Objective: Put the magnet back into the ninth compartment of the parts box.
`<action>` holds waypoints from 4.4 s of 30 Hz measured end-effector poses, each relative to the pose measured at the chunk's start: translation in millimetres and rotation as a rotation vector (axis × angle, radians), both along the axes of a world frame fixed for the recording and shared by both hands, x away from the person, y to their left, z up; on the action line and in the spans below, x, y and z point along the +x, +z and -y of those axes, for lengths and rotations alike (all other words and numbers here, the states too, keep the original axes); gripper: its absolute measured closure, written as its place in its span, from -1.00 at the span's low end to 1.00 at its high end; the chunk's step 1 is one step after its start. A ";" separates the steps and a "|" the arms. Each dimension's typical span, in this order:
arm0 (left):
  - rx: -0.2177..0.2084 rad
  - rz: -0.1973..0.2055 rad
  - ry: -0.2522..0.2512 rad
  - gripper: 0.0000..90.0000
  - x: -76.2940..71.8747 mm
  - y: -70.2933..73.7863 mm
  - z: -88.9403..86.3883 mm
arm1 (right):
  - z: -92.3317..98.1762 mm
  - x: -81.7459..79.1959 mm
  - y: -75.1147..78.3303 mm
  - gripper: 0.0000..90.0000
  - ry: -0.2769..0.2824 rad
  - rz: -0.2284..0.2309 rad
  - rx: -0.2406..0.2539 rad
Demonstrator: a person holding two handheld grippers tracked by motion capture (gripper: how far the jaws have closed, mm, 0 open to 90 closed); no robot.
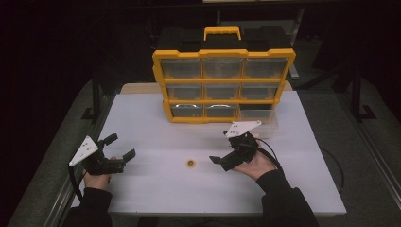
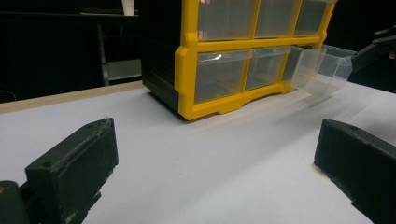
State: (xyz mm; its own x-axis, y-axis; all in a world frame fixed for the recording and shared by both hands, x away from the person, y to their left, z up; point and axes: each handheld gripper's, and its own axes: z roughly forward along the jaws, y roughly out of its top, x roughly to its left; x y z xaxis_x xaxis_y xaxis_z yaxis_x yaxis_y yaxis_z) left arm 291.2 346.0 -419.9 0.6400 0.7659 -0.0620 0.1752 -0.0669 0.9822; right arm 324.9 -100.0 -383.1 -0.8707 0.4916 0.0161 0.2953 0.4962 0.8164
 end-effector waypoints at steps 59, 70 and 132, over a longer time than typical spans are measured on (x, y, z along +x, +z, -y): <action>-0.003 0.001 -0.002 -1.00 -0.1 0.0 -0.3 | -66.6 13.4 -14.5 -1.00 0.118 -0.050 -0.102; 0.001 0.000 -0.004 -1.00 0.0 -0.2 -0.1 | -79.2 15.1 -22.4 -1.00 0.134 -0.072 -0.125; 0.000 -0.002 -0.005 -1.00 0.4 -0.5 -0.8 | -99.9 21.9 -57.1 -0.22 0.140 -0.184 -0.212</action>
